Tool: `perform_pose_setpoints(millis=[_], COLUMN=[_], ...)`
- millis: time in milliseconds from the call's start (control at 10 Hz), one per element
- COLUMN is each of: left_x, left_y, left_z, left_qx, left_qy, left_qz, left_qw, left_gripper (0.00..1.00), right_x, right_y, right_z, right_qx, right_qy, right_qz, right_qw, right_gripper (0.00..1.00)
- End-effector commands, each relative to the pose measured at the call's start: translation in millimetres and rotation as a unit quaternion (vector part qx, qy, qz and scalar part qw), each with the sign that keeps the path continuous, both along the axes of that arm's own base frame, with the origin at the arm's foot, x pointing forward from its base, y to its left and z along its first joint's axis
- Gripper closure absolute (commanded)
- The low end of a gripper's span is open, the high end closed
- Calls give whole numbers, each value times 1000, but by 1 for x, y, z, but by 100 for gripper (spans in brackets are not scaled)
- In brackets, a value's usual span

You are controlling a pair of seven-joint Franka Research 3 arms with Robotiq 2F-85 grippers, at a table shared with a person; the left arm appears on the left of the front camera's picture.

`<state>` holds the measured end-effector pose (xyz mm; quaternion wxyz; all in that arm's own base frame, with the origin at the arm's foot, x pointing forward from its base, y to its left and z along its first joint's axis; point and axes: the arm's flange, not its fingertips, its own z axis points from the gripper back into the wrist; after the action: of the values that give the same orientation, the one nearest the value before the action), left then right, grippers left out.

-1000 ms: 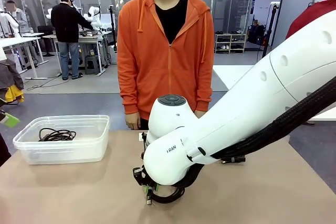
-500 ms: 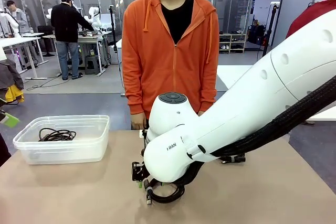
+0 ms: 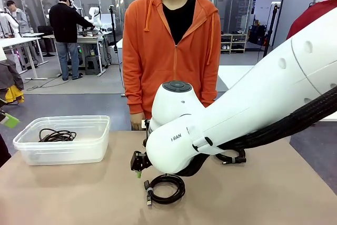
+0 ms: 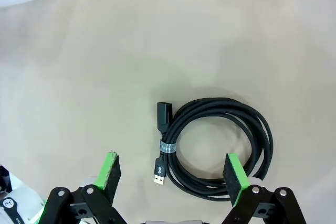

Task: Organize and store the cables.
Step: Place the USB Extension Cable into the Organizing box.

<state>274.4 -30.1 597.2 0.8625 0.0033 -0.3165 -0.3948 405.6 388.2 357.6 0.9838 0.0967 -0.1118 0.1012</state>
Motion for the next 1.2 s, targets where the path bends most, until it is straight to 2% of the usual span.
perform_pose_setpoints(millis=[0, 300, 400, 500, 600, 700, 800, 900, 1000, 1100], left_x=[1, 1, 0, 13, 23, 30, 35, 34, 31, 33], left_y=[-2, -2, 0, -13, -34, -46, -69, -84, -105, -125], left_z=[2, 2, 0, 5, 5, 2, -2, -4, -10, -17], left_qx=[5, 5, 0, -23, -63, -73, -93, -100, -100, -88], left_qy=[-4, -4, 0, 16, 29, 48, 86, 100, 118, 118], left_qz=[6, 6, 0, 57, 49, 80, 108, 136, 137, 142], left_qw=[1000, 1000, 1000, 998, 996, 993, 986, 981, 978, 979], left_gripper=[8, 8, 8, 8, 8, 8, 8, 8, 8, 8], right_x=[0, -1, -1, -2, -3, -4, -9, -13, -19, -27], right_y=[4, 1, -19, -41, -70, -89, -123, -148, -181, -213], right_z=[-11, -7, 4, 13, 26, 31, 45, 58, 71, 82], right_qx=[-2, -3, 22, 31, 26, 8, -12, 1, 14, 38], right_qy=[5, 6, 19, 12, 2, -12, -32, -48, -56, -66], right_qz=[4, 2, 50, 84, 116, 129, 169, 192, 214, 225], right_qw=[1000, 1000, 998, 996, 993, 992, 985, 980, 975, 971], right_gripper=[0, 0, 0, 0, 0, 0, 0, 0, 0, 0])
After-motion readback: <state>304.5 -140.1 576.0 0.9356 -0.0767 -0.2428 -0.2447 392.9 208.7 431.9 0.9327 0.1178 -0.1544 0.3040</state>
